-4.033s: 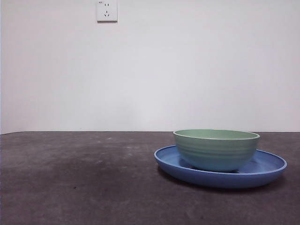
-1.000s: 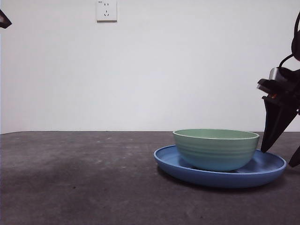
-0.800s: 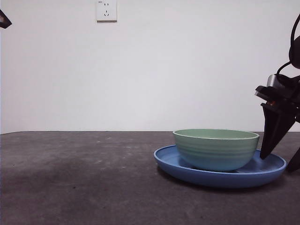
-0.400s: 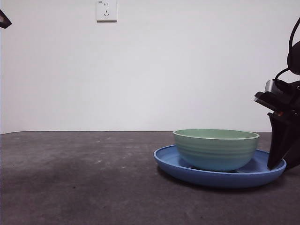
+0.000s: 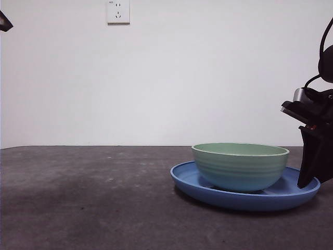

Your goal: Place the green bowl on the blue plate

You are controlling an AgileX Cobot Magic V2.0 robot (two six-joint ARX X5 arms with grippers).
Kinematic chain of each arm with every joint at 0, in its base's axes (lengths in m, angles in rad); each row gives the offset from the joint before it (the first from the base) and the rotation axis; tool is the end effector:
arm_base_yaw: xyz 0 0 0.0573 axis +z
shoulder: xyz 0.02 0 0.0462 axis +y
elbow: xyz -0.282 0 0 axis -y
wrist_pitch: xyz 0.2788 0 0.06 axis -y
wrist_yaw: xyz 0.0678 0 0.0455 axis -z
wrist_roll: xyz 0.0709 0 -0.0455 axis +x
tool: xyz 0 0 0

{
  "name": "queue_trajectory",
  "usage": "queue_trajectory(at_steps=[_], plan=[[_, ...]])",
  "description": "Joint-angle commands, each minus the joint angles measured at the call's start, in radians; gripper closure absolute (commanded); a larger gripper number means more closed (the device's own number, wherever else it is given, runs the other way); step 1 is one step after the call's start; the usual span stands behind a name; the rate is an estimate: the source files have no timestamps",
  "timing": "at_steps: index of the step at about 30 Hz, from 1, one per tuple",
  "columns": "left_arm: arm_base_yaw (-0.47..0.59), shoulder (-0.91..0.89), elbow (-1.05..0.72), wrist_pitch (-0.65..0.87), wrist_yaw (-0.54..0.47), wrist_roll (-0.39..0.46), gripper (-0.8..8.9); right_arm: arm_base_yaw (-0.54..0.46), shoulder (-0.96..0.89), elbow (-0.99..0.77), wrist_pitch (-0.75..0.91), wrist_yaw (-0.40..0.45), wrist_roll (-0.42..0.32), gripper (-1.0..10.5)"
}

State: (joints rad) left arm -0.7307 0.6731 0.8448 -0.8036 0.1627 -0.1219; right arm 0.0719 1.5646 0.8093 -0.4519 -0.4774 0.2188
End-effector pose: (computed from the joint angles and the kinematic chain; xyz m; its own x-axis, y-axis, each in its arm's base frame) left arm 0.1227 -0.1254 0.3047 0.4849 -0.6520 -0.5829 0.6968 0.6908 -0.1931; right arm 0.3057 0.0547 0.1158 0.2821 0.4810 -0.8301 -0.0190 0.8679 0.4964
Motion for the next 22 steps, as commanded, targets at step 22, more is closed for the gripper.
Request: queue_trajectory(at_steps=[22], plan=[[-0.008,0.003,0.013,0.011,0.002,0.000,2.51,0.005,-0.091,0.057,-0.051,-0.120,0.089,9.3]])
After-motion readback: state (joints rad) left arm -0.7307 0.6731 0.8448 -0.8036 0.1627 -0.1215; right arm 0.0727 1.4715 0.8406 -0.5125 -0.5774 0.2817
